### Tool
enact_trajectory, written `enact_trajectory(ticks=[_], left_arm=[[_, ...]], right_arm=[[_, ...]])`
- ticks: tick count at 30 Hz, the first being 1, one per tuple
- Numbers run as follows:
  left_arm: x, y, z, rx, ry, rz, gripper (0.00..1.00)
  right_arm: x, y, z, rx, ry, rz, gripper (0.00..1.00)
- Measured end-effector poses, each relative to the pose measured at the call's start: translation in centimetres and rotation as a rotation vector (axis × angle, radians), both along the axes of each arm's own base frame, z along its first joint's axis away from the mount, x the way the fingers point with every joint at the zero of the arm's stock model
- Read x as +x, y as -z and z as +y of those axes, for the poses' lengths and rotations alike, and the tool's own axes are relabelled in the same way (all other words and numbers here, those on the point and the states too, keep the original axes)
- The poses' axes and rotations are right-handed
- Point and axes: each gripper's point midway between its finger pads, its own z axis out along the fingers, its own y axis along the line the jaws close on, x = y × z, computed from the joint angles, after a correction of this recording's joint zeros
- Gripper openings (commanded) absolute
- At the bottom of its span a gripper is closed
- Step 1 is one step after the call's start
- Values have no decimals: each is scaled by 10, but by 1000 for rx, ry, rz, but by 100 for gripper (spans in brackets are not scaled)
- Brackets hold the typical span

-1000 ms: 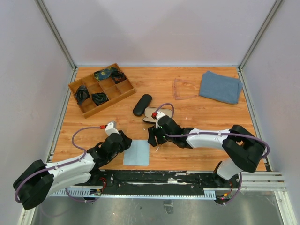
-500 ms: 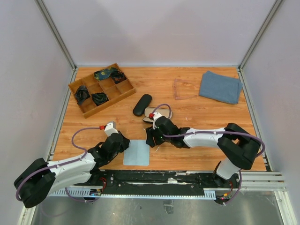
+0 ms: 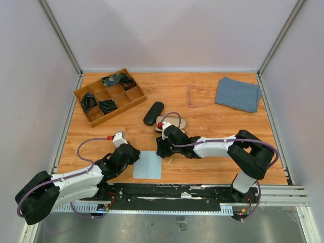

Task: Organize the sunglasses
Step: Move the glasses cleaning cloth to the center of the board.

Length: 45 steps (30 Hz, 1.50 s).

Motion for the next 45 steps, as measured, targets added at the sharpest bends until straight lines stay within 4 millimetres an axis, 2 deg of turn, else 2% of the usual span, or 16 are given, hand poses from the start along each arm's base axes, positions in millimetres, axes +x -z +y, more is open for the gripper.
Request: enact_trajectory(ticks=[5, 18, 21, 26, 45], left_arm=[[0, 0, 0, -1, 0, -1, 1], [0, 0, 0, 1, 2, -2, 1], [0, 0, 0, 1, 3, -2, 1], [-1, 0, 0, 2, 5, -2, 1], [0, -1, -2, 7, 45, -46, 0]], right_arm=[[-5, 1, 2, -4, -14, 5, 39], [-11, 4, 8, 0, -21, 20, 25], [-10, 4, 7, -3, -17, 17, 19], [-7, 6, 7, -16, -6, 13, 1], [3, 7, -1, -30, 32, -4, 1]])
